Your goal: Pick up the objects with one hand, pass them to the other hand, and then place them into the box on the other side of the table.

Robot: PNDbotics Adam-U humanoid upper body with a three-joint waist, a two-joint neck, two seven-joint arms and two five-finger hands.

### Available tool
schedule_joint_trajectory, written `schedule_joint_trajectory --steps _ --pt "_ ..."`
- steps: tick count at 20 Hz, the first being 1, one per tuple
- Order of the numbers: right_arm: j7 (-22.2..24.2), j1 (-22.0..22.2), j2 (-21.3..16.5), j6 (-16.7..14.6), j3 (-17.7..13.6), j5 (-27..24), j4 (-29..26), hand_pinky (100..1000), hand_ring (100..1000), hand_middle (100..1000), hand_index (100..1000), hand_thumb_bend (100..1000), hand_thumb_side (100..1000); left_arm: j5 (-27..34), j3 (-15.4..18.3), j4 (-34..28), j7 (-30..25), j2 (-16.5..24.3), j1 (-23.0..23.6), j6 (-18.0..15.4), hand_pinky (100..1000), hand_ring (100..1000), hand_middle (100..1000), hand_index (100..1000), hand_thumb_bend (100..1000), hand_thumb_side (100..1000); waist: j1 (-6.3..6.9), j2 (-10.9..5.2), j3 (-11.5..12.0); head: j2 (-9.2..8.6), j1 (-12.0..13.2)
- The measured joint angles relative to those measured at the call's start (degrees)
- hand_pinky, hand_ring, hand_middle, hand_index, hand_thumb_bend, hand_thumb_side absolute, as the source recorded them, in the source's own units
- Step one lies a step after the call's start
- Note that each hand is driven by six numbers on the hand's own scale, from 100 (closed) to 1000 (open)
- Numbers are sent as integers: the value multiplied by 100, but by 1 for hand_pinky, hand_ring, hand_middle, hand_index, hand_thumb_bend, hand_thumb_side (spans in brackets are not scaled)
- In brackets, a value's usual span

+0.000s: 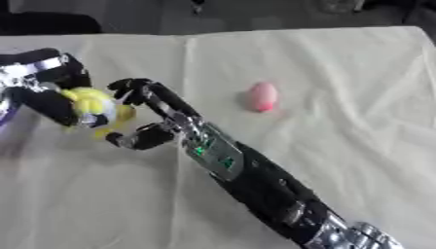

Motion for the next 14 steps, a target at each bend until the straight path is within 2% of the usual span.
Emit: schedule_joint_trajectory --steps 7,10,13,14 --pt "89 2 -12 56 -34 152 0 776 774 782 892 455 198 -189 228 -242 41 166 167 -15 734 475 294 331 524 100 0 0 2 0 5" --pt "89 2 -50 58 -45 150 -4 774 772 780 890 452 199 -216 485 -459 245 288 303 10 733 456 279 321 524 100 0 0 3 0 26" --pt "81 2 -82 66 -67 124 -41 773 768 777 886 453 192 -113 816 -779 681 527 423 112 734 443 271 318 522 100 -2 0 3 0 55" --pt "71 2 -98 77 -70 118 -49 772 768 777 886 450 195 -44 927 -870 835 615 473 161 737 442 274 319 184 100 -2 0 4 0 72"
